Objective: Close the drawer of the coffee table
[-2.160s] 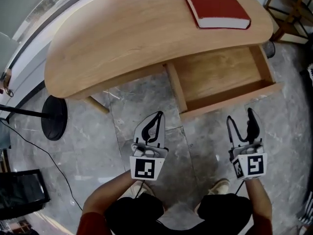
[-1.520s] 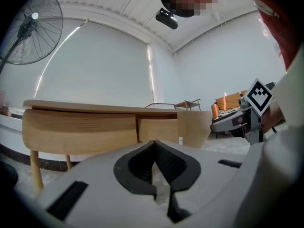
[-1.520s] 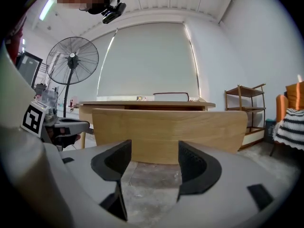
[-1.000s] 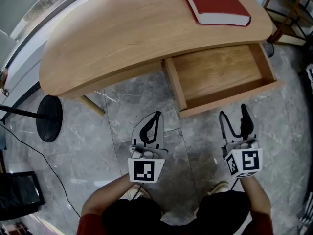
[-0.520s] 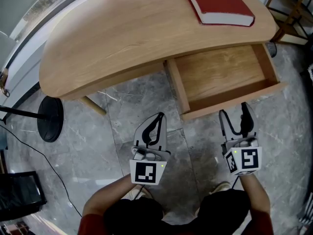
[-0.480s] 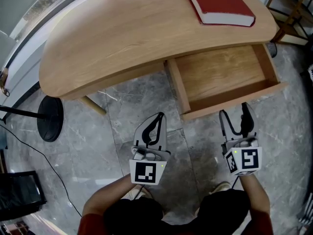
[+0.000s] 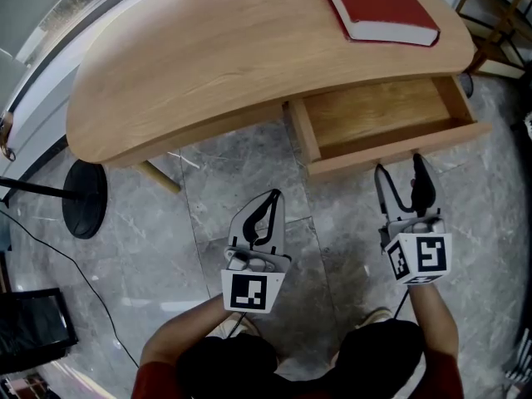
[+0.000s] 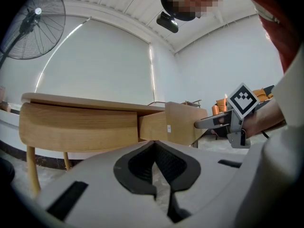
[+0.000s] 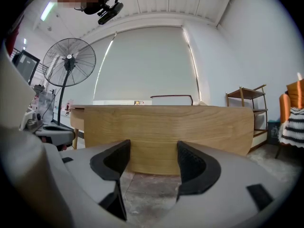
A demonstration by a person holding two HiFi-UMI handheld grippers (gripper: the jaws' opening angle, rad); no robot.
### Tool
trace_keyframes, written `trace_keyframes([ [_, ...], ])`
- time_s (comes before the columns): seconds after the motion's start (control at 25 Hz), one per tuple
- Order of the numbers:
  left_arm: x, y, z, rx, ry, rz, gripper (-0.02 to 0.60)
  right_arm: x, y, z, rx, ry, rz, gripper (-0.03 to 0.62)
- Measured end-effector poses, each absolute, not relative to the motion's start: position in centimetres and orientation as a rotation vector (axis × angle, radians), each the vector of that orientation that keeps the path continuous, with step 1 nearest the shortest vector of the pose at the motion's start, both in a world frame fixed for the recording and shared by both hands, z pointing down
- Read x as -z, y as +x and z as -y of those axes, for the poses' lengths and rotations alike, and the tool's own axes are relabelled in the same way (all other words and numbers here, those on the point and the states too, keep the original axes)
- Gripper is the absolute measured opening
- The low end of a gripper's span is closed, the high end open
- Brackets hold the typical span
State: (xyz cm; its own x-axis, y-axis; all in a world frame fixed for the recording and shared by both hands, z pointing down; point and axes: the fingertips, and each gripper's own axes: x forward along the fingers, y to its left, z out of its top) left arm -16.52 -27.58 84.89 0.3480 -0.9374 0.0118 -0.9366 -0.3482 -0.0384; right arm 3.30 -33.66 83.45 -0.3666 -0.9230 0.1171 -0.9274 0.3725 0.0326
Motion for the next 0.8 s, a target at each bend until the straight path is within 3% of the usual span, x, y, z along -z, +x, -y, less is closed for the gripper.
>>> trace_keyframes([
  [0.8, -84.6, -16.7, 27.8, 0.042, -2.568, -1.78, 0.008, -83.3, 0.3, 42.3, -0.055, 1.72, 2.497, 0.298],
])
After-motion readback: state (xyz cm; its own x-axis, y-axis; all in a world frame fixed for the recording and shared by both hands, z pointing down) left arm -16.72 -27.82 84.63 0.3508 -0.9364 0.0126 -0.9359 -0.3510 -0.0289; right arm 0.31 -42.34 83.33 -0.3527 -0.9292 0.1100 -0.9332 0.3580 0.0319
